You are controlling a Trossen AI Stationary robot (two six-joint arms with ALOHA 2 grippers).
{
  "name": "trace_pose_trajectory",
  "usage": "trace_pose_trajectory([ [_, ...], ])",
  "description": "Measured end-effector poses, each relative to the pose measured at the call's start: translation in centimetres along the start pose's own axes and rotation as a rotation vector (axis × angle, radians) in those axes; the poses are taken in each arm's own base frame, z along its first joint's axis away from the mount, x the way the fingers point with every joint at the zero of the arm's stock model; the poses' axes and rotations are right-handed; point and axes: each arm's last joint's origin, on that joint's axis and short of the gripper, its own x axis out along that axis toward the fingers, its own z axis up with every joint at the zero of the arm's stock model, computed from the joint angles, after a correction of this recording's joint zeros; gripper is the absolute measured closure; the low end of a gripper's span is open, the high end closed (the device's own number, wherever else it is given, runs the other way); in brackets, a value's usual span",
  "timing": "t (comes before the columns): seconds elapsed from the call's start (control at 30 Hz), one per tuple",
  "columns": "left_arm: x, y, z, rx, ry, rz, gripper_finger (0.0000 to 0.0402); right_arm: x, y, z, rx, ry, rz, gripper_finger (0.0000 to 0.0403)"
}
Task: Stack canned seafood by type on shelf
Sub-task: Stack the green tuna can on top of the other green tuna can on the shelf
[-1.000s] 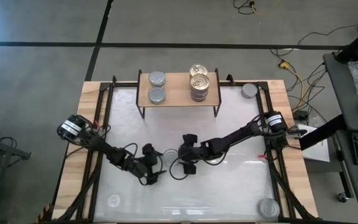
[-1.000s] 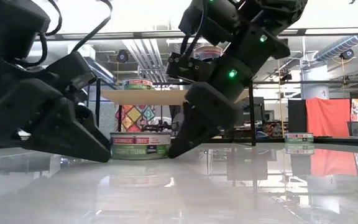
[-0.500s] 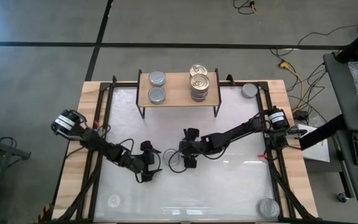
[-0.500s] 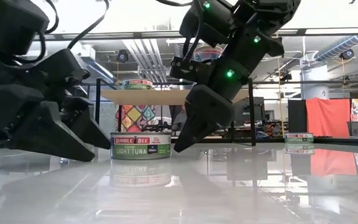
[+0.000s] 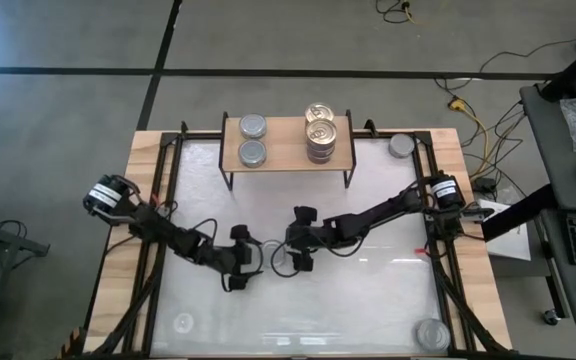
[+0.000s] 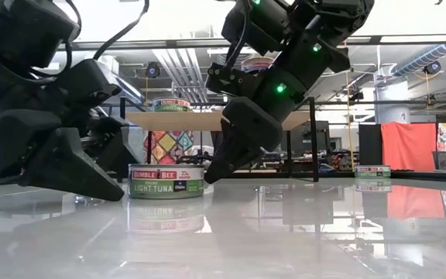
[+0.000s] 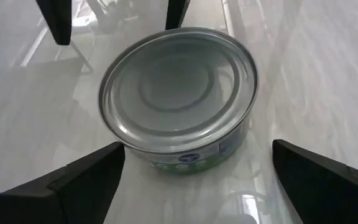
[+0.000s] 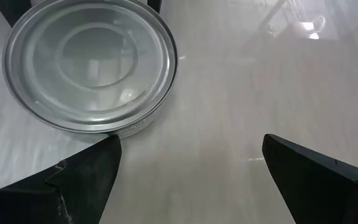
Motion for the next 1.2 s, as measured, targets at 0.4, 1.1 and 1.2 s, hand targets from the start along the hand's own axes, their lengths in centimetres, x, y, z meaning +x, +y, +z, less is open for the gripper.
trace_pose_trajectory([
  [0.4, 0.6, 0.0, 1.2, 0.032, 0.021, -0.024, 0.0013, 0.1, -0.2, 0.0, 0.024, 0.001, 0.009, 0.0022],
  [1.1, 0.7, 0.3, 1.3, 0.024, 0.024, -0.012, 0.0013, -0.7, -0.8, 0.1, -0.029, 0.096, -0.033, 0.0022],
  [1.2, 0.7, 0.5, 1.3, 0.057, 0.025, -0.002, 0.0013, -0.9, -0.7, 0.7, -0.043, 0.074, -0.015, 0.0022],
])
